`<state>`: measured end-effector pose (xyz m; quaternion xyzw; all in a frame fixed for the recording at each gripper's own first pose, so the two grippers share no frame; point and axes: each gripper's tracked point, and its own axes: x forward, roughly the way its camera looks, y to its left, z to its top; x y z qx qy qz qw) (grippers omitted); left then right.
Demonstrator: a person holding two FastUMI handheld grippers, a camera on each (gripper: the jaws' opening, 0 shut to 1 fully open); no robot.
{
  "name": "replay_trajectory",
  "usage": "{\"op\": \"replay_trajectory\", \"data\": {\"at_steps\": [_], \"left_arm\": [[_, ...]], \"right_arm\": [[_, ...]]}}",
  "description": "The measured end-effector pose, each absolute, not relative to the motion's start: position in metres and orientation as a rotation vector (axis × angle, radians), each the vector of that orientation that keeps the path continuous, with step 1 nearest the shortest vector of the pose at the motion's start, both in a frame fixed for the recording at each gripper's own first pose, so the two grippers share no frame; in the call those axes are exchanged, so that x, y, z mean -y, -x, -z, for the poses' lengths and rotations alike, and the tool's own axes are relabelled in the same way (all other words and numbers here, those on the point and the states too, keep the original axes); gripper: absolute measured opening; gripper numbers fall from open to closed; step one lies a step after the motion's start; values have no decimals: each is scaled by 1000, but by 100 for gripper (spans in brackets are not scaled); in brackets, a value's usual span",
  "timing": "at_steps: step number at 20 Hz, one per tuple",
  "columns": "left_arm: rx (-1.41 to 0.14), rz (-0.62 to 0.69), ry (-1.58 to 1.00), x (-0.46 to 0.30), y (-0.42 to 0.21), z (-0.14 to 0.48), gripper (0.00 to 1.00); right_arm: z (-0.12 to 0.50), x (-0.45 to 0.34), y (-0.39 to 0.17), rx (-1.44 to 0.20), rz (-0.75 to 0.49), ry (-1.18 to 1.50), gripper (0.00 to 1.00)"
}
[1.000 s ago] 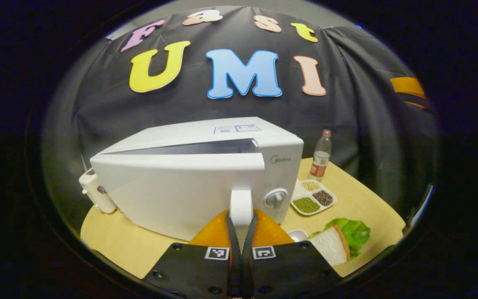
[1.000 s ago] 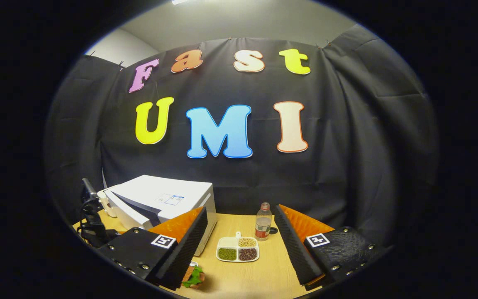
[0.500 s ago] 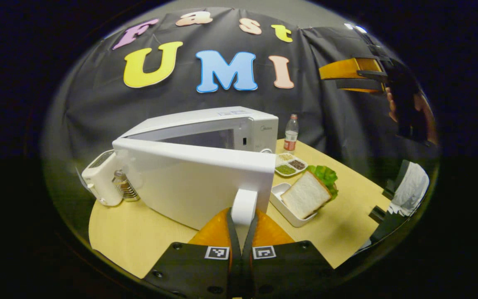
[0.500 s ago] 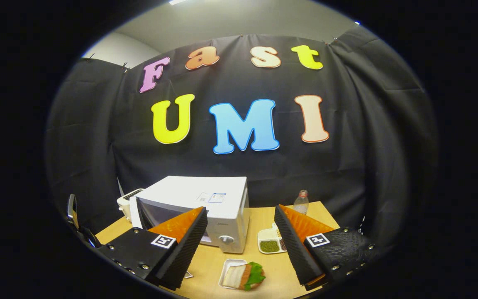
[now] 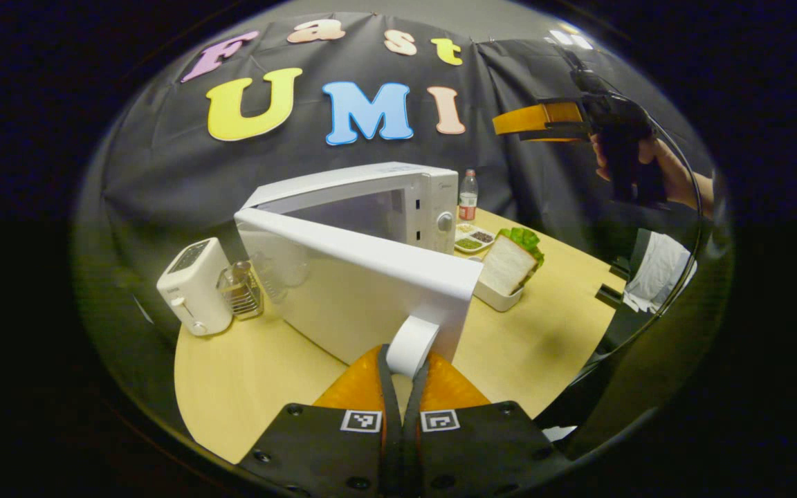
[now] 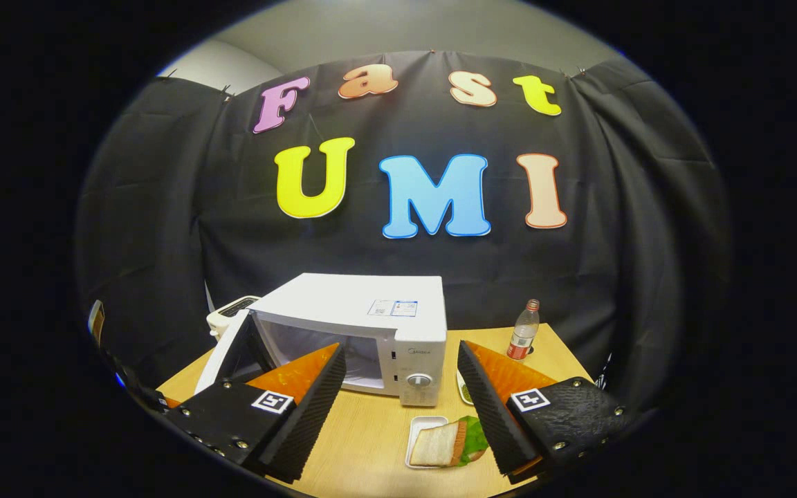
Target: Open the microwave oven with the left hand, put the food in, and close the microwave oven.
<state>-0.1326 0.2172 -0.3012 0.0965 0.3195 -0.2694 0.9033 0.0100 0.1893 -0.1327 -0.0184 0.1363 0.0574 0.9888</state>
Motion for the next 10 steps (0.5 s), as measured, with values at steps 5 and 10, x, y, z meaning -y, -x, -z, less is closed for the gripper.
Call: {"op": "replay_trajectory", "data": {"at_steps": [5, 10], "left_arm": [[-659, 525, -204, -266, 142, 297, 7], [-642, 480, -232, -306, 147, 296, 12]], "right_arm": [[140, -215, -10, -290, -116, 45, 98], [153, -239, -8, -331, -142, 59, 98]]}}
